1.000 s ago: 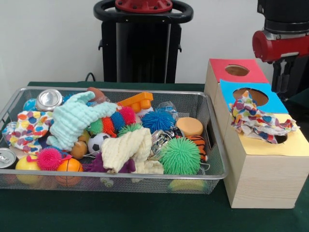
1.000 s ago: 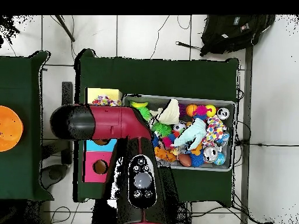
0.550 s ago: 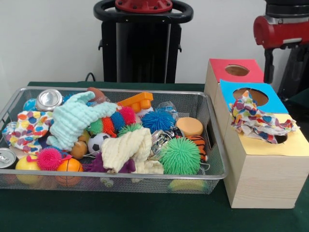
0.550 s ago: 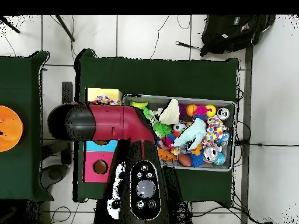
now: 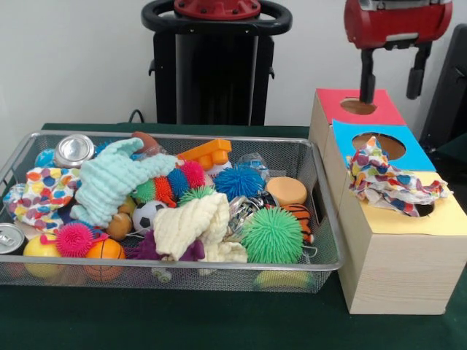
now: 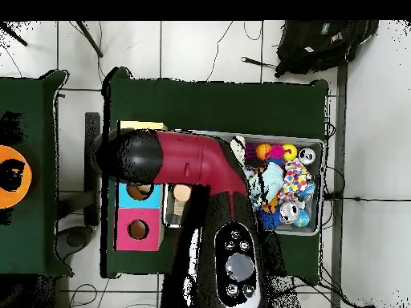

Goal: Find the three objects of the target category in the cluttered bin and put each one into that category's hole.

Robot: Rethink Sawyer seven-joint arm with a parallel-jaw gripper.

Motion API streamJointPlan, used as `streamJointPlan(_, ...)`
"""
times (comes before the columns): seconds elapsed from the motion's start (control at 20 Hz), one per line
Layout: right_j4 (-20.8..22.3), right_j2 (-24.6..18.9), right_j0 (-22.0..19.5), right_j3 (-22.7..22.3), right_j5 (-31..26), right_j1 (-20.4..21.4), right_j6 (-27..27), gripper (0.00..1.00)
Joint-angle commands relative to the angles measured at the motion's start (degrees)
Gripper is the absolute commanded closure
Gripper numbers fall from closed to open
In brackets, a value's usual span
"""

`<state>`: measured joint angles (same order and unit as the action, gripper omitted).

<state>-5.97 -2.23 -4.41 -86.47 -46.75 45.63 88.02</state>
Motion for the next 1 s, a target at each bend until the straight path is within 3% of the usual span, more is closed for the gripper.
streamJointPlan(0.05,3.5,-3.4,-3.6,3.8,-7.5,-1.4,-1.6,0.00)
streamJointPlan(0.25,4.7,-4.3,-4.7,5.5,-7.9,-2.6,-3.0,0.00)
streamJointPlan(1.0,5.7,-6.2,-4.7,1.4,-0.6,-3.5,-1.6,0.00)
